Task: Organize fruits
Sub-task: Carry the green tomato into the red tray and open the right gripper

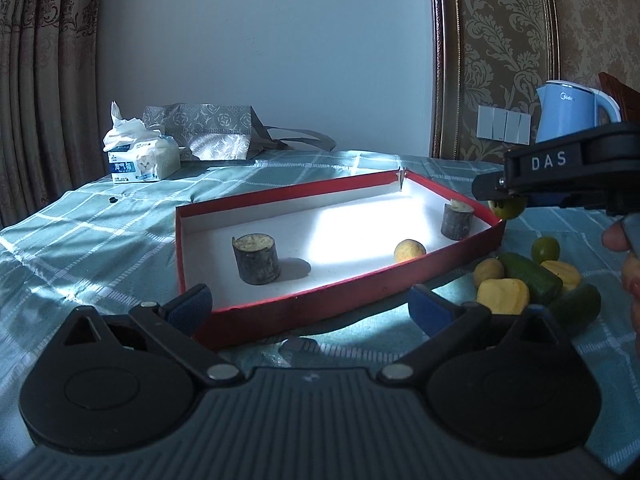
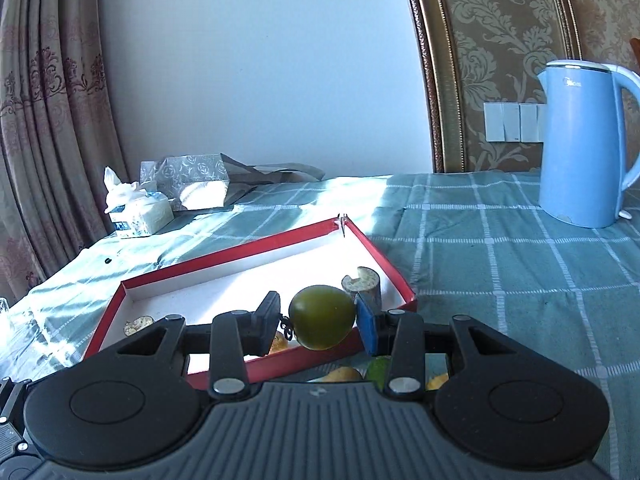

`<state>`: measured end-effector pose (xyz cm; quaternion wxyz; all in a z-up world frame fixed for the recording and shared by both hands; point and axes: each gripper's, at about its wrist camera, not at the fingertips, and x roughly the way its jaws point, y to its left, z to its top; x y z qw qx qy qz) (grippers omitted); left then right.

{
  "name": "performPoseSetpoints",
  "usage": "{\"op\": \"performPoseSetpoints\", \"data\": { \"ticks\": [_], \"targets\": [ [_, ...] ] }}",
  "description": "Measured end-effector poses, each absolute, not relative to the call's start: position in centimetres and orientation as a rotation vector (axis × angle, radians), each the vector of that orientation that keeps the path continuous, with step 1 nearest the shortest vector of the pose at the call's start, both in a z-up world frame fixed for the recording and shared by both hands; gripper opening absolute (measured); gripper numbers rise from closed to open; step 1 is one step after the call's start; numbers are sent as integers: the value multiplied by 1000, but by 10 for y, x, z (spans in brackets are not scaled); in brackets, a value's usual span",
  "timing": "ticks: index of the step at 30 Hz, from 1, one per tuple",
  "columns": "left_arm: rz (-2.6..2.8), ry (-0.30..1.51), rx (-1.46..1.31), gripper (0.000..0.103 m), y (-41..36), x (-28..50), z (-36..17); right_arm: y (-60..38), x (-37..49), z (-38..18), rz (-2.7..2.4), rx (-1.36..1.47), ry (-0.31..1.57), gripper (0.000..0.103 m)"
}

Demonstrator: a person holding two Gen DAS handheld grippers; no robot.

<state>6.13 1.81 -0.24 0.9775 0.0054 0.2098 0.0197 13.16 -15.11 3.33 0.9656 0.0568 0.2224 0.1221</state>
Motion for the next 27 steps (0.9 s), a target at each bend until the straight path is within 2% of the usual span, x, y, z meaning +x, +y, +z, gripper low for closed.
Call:
{"op": "performPoseSetpoints", "data": {
  "ticks": [11, 23, 27],
  "targets": [
    [6, 450, -13, 103, 24, 66, -6, -126, 209, 16, 251, 69, 588, 40],
    [47, 472, -3, 103, 24, 70, -7, -118, 240, 4, 258, 62, 647, 41],
    [47, 476, -14, 103, 25, 70, -7, -117, 238, 7, 267, 45, 631, 46]
  ]
}}
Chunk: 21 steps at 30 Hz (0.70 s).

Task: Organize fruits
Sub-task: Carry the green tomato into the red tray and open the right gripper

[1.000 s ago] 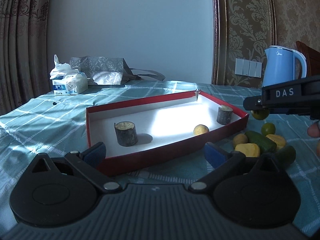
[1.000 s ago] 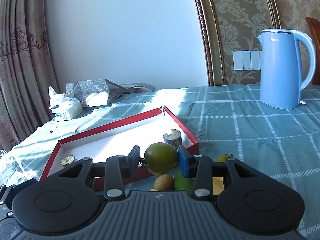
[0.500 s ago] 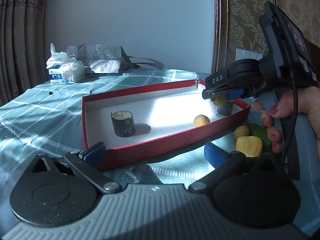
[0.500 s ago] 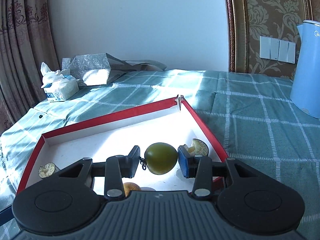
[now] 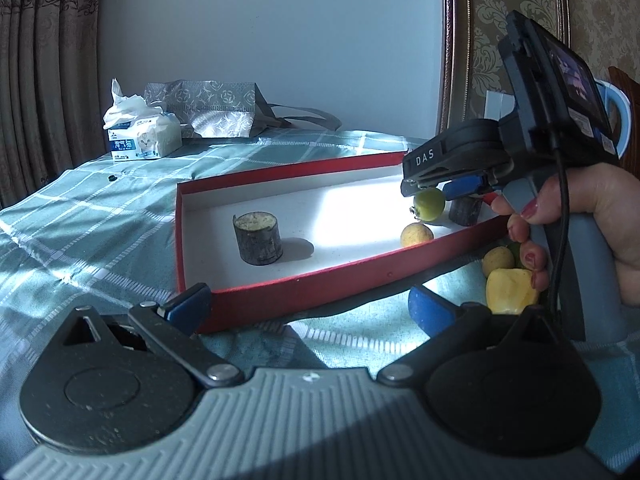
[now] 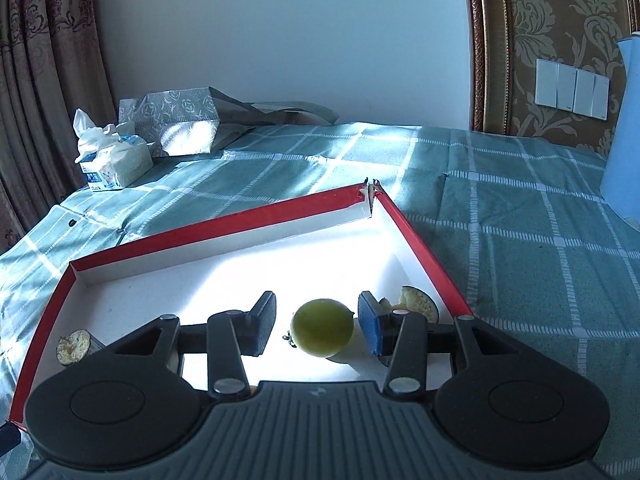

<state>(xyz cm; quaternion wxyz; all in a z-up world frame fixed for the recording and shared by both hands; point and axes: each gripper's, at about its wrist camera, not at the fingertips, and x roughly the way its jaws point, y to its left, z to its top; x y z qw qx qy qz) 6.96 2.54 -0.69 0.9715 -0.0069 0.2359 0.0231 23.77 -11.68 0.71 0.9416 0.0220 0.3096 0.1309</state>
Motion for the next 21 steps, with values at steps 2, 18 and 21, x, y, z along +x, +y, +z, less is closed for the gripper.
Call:
{"op": "performPoseSetpoints", "data": {
  "ticks": [2, 18, 21],
  "targets": [
    [48, 477, -12, 103, 25, 69, -7, -119, 233, 13, 272, 47, 610, 53],
    [49, 480, -11, 103, 24, 69, -7, -167, 145, 45, 224, 41, 465, 55],
    [51, 482, -7, 103, 24, 70, -8, -191, 122, 44, 207, 93, 459, 55]
  ]
}}
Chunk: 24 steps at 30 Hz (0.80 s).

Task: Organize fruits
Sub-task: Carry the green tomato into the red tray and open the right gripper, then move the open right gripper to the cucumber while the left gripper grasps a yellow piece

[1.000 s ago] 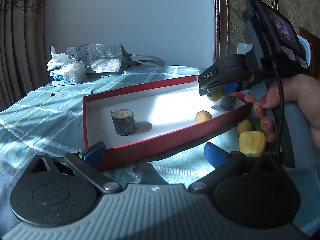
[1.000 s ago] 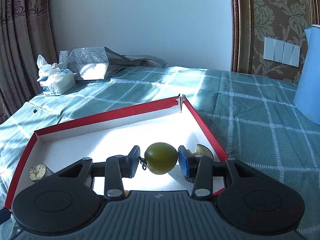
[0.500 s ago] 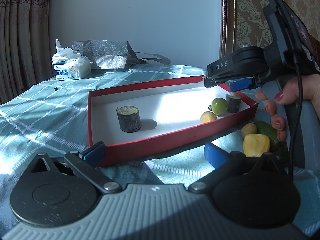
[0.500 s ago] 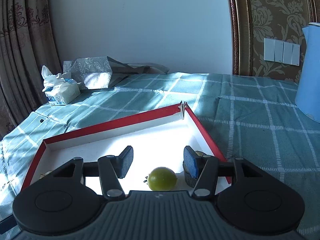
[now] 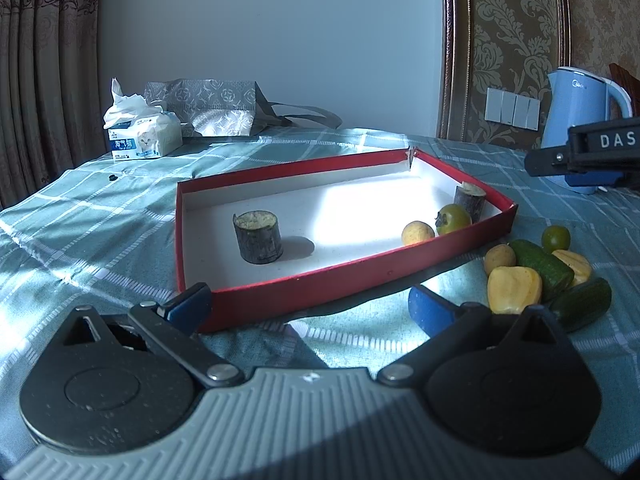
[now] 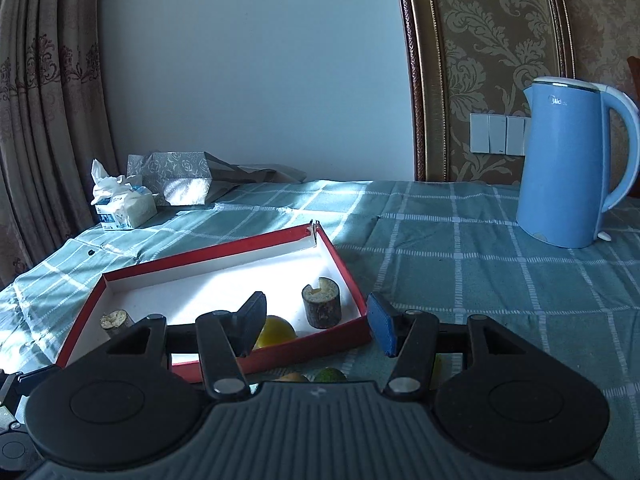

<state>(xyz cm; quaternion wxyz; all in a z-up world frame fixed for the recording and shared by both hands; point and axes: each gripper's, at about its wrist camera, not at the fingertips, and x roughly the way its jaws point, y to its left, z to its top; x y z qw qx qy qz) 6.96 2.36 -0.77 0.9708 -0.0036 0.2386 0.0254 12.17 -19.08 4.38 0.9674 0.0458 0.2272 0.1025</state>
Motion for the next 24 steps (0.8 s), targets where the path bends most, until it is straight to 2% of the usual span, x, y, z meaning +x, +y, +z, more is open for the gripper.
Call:
{"op": "performPoseSetpoints", "data": {
  "ticks": [7, 9, 11, 24],
  "targets": [
    [44, 471, -27, 103, 26, 68, -7, -235, 80, 20, 149, 165, 512, 55],
    [38, 452, -41, 103, 27, 64, -6, -239, 68, 10, 153, 184, 519, 61],
    [20, 436, -43, 103, 26, 61, -5, -236, 61, 3, 153, 175, 512, 76],
    [-27, 427, -41, 103, 23, 59, -3, -184, 81, -24, 127, 30, 601, 80]
  ]
}}
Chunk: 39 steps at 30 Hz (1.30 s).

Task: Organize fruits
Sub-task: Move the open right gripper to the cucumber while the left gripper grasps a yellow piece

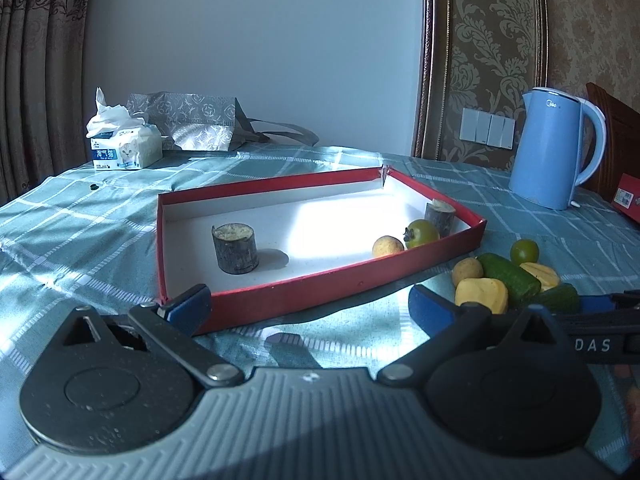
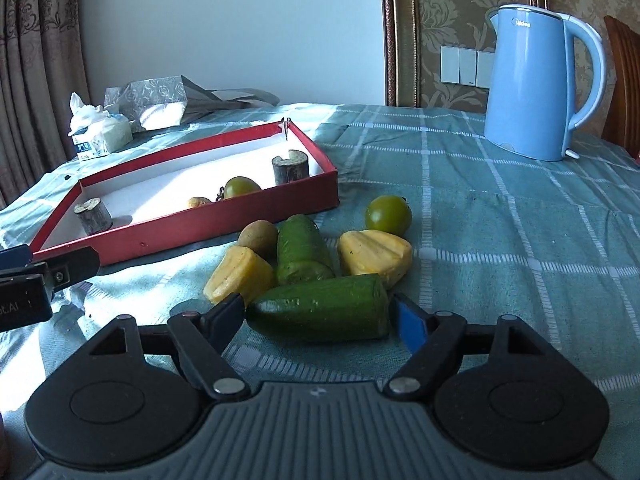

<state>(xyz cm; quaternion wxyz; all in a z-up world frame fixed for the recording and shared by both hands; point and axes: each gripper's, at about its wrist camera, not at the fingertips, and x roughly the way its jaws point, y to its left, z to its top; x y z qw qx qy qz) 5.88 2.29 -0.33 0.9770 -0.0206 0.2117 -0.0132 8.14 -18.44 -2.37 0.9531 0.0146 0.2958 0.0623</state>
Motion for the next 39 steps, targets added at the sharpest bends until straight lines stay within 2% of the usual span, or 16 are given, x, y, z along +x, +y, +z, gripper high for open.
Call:
{"op": "performPoseSetpoints", "data": {
  "ticks": [6, 12, 25, 29, 31, 34, 36, 39],
  "targets": [
    [-43, 423, -26, 103, 21, 58, -3, -187, 80, -24, 129, 39, 599, 80],
    [-140, 394, -9, 103, 6, 54, -1, -195, 64, -21, 111, 59, 564, 71],
    [-285, 541, 85, 103, -55, 107, 2, -239, 51, -25, 12, 263, 552, 69],
    [-338, 563, 110, 87, -63, 113, -7, -240, 49, -27, 16, 280, 560, 70],
    [-345, 564, 135, 84, -67, 114, -12, -242, 49, -27, 8, 290, 559, 68],
    [-385, 577, 131, 68, -69, 115, -18, -246, 48, -27, 4, 314, 553, 68],
    [-417, 587, 125, 51, -70, 115, -20, -247, 48, -27, 4, 322, 550, 68],
    [-442, 590, 122, 42, -73, 114, -20, -249, 46, -27, 7, 336, 544, 69]
  ]
}}
